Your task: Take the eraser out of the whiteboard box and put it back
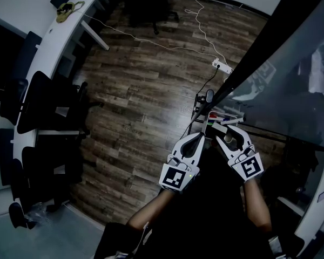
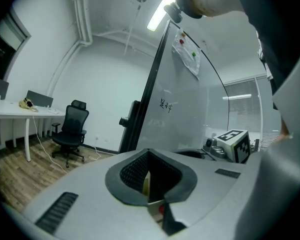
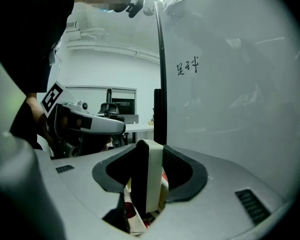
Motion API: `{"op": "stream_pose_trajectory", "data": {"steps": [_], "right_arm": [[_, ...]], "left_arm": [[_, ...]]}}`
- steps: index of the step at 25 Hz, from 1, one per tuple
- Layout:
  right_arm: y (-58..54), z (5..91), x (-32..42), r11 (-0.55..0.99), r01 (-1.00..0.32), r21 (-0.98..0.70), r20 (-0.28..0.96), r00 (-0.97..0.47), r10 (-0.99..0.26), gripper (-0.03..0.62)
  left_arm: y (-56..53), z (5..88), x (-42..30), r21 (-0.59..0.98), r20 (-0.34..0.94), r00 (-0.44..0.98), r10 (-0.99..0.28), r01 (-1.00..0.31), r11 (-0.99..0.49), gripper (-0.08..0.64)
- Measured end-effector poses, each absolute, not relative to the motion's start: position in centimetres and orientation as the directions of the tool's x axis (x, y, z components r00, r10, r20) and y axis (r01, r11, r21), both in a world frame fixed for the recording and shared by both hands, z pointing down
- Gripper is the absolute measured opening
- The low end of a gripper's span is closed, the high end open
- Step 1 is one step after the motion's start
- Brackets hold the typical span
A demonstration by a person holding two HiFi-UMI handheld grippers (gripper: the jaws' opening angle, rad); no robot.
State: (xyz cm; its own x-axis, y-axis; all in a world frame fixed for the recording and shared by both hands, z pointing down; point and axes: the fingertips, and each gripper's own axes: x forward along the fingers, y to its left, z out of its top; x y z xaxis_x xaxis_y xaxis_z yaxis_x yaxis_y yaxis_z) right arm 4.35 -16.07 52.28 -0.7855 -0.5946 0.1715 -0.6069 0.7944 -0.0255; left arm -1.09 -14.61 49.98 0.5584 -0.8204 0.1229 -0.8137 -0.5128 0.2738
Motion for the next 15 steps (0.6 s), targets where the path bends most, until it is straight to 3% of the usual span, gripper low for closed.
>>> {"op": "stream_pose_trajectory", "data": {"steps": [15], "right_arm": [[-15.8,53.9,4.4,0.806,-0.591,-0.023,0.221,-0.789,-0.573,0.175]], "left_arm": [[-14.6,49.9,-0.8,0.276,0.123,0.555,-0.823,-0.816,-0.508,0.006]]}}
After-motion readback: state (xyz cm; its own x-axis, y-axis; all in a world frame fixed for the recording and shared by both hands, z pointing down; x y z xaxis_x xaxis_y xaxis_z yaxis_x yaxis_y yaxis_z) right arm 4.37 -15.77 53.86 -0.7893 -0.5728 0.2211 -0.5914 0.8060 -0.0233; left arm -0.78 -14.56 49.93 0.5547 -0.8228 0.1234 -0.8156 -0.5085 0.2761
